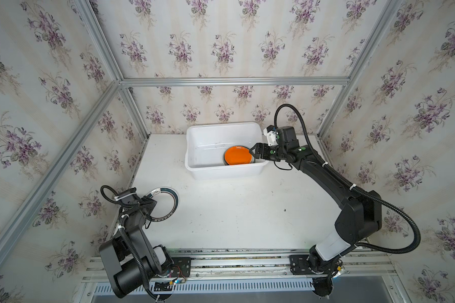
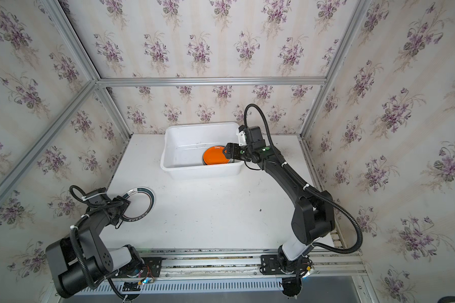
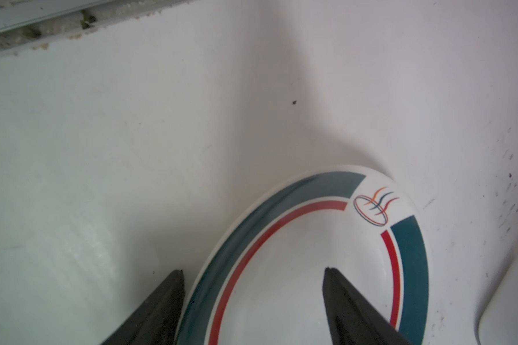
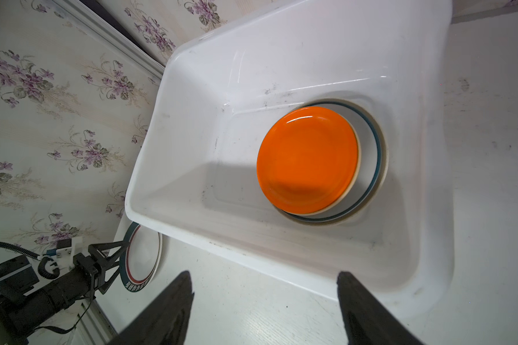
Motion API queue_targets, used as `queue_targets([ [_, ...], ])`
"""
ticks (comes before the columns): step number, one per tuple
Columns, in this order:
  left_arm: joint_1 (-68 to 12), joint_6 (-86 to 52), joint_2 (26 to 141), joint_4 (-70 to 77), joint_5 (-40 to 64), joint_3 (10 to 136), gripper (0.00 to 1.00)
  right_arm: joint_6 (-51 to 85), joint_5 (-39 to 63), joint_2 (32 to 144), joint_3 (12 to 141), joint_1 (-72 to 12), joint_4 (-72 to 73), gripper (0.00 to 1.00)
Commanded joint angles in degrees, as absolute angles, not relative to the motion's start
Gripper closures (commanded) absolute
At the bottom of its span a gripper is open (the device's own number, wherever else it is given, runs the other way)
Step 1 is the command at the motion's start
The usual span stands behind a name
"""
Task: Place the plates into the plastic bin on the countertop
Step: Move the plate to the middle-left of the table.
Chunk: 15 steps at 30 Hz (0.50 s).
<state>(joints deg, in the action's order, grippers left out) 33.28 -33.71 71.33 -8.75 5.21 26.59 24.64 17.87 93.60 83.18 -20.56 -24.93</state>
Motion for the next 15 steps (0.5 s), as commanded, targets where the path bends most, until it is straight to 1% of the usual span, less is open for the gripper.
queue_targets([
  [1,33.3,-33.4,72.0,-11.5,10.0,25.9,0.37,25.0,17.7,94.2,84.2,-20.5,-24.7,0.22],
  [2,33.2,-33.2,72.2,-11.1,10.5,25.9,0.39,25.1,17.7,94.3,84.1,-20.5,-24.6,0.22],
  [4,33.2,-32.7,72.5,-10.7,11.7,26.0,0.40,25.2,17.5,94.7,84.0,-20.6,-24.8,0.23],
  [8,33.2,-31.8,74.1,-9.6,18.0,25.7,0.41,25.2,17.6,95.3,84.2,-20.5,-25.0,0.23],
  [12,33.2,-31.6,74.2,-9.1,18.9,25.5,0.44,24.9,17.5,95.5,84.6,-20.5,-25.1,0.23],
  [14,33.2,-31.6,74.7,-8.6,19.8,25.4,0.50,24.9,17.4,95.7,84.6,-20.5,-25.1,0.24],
  [15,33.1,-31.5,75.2,-8.4,20.6,25.5,0.50,24.9,17.4,95.8,84.6,-20.5,-25.1,0.24],
])
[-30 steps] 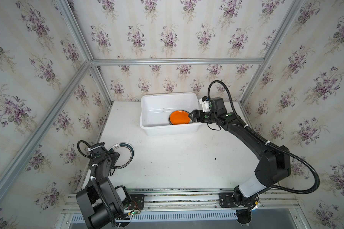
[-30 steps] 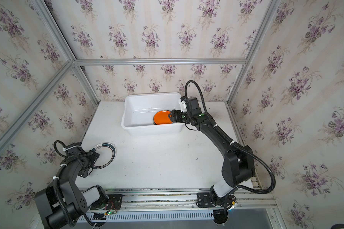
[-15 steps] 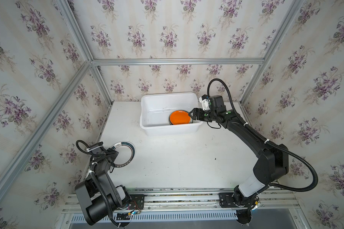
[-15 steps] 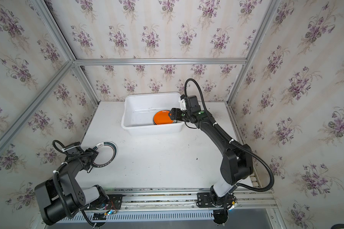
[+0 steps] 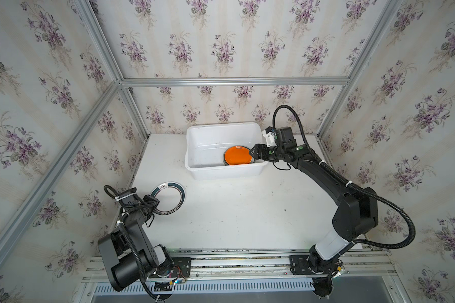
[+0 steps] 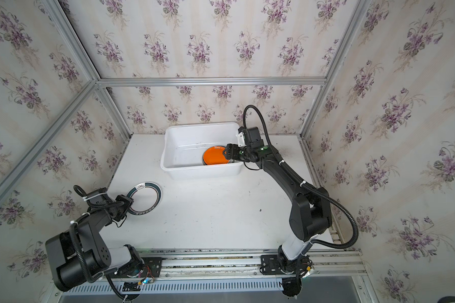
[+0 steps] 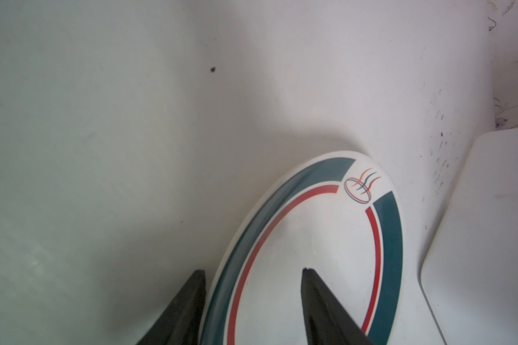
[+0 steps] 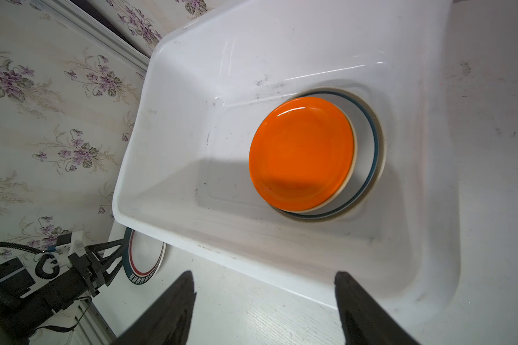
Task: Place the plates into the plastic bin on the countertop
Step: Move the plate to the middle-left of the table.
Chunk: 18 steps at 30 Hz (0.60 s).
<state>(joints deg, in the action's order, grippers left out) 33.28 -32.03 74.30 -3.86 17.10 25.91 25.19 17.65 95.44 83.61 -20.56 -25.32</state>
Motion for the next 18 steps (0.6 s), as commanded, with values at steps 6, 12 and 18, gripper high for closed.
queue_targets([
  [6,32.3,-30.9,76.7,-7.8,21.8,26.1,0.62,25.3,17.8,96.7,84.6,-20.5,-24.6,0.26],
  [12,31.3,-30.4,76.5,-7.8,20.9,26.4,0.68,25.3,17.7,97.0,84.4,-20.5,-24.4,0.26],
  [18,30.8,-31.0,77.6,-7.8,21.9,27.1,0.77,25.5,17.9,97.5,84.2,-20.5,-24.3,0.27],
])
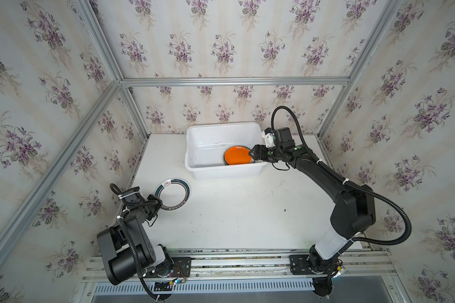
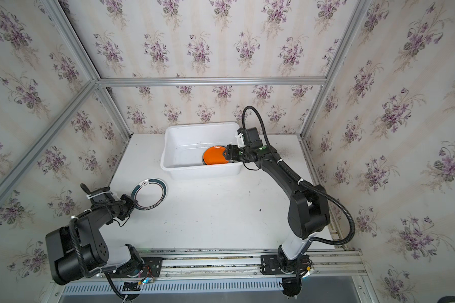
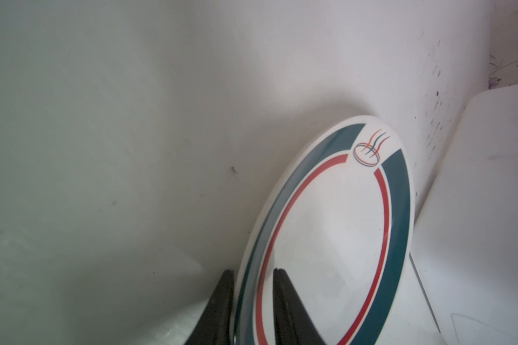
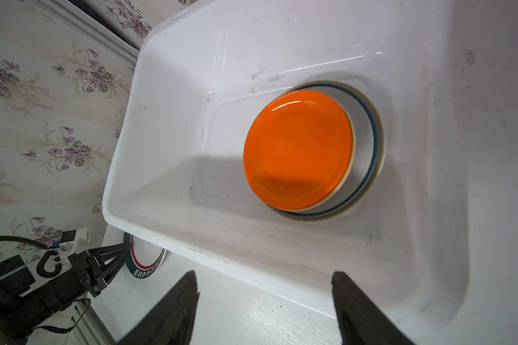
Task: Place the plates into the plastic bin on the countertop
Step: Move the plate to the middle-left of the table, then pick up the plate from the middle-left of the table.
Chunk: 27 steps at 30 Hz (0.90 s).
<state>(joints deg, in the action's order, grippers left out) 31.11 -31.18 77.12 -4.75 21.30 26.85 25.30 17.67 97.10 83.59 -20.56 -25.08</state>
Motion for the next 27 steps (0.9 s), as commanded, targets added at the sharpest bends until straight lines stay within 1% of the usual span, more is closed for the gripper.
queue_targets([
  [1,30.7,-31.1,77.7,-7.8,21.8,27.3,0.78,25.5,17.9,97.5,84.4,-20.5,-24.3,0.27],
  [4,30.4,-31.0,77.8,-7.8,21.6,27.4,0.82,25.7,17.8,97.2,84.1,-20.5,-24.3,0.28],
  [8,30.3,-30.9,77.4,-7.9,21.3,27.4,0.83,25.7,17.6,96.6,83.1,-20.5,-23.7,0.28],
  [10,30.1,-31.0,77.1,-7.9,21.4,27.4,0.86,25.7,17.3,96.4,82.6,-20.4,-23.6,0.28],
  [14,29.8,-30.9,76.4,-8.3,21.1,27.4,0.89,25.7,17.4,96.5,82.5,-20.3,-23.6,0.28],
  [18,29.9,-31.3,76.2,-9.0,20.8,27.7,0.95,25.8,17.6,96.7,82.4,-20.4,-23.1,0.28],
  [22,29.8,-31.4,75.6,-9.5,21.1,27.7,0.98,26.1,17.9,96.5,82.2,-20.2,-22.9,0.28],
  [27,29.7,-32.0,73.6,-10.0,21.7,27.9,1.00,26.2,17.8,95.6,81.5,-20.3,-22.5,0.28],
])
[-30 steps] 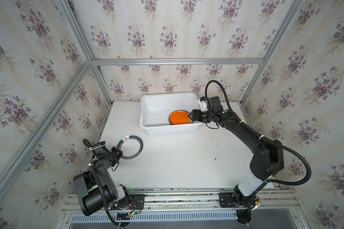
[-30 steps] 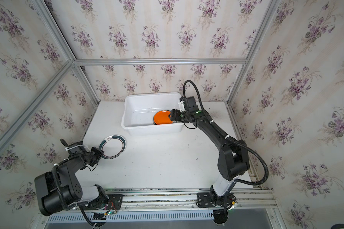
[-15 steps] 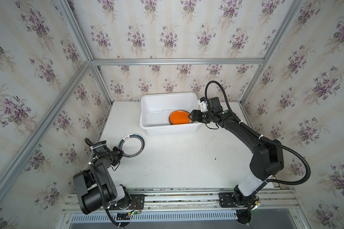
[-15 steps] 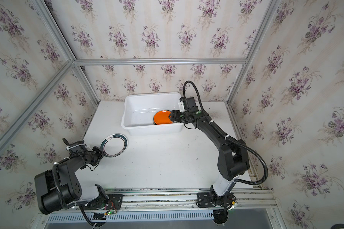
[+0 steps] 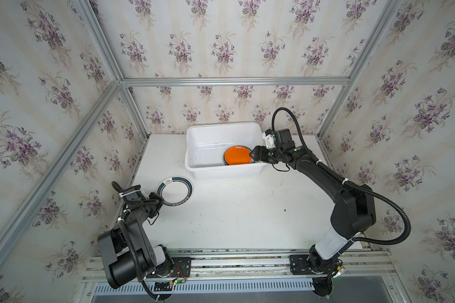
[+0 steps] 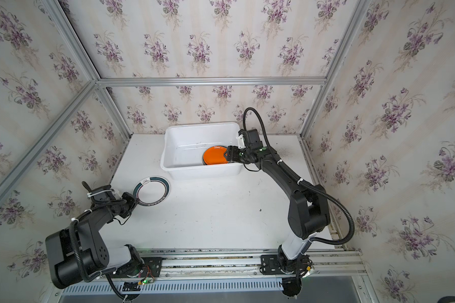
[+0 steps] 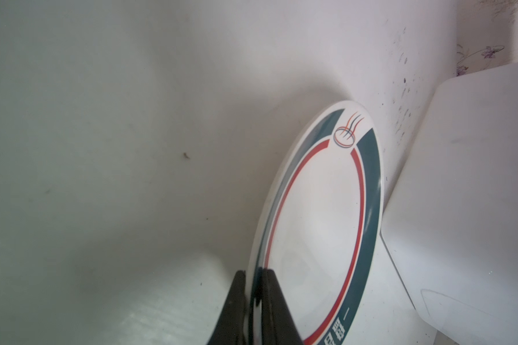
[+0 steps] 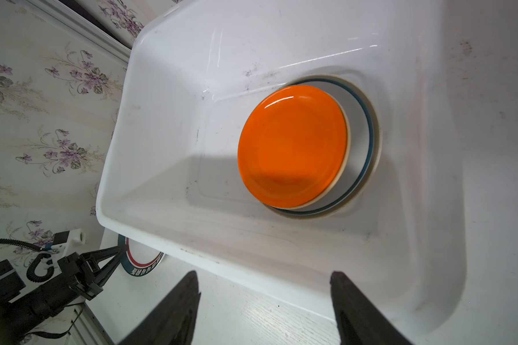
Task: Place the plates into the plastic bin on the countertop
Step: Pick up the plate from the middle-left of the table.
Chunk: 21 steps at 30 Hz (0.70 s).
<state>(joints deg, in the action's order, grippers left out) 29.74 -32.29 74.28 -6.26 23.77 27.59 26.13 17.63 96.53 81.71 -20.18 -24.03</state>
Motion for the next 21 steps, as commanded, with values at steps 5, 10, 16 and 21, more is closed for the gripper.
queue_targets([
  [5,29.6,-32.5,70.9,-10.8,21.9,28.1,1.00,26.6,17.8,94.6,80.2,-20.2,-21.7,0.28],
  [10,29.5,-33.2,67.2,-12.2,23.0,28.6,1.00,26.8,17.8,93.8,79.7,-20.2,-21.4,0.28],
  [16,29.4,-33.6,62.7,-14.9,22.6,30.0,1.00,27.2,18.0,93.2,79.2,-20.2,-20.9,0.28],
  [21,29.4,-33.9,60.1,-16.9,24.1,31.9,1.00,27.8,18.9,92.3,78.4,-20.2,-19.7,0.28],
])
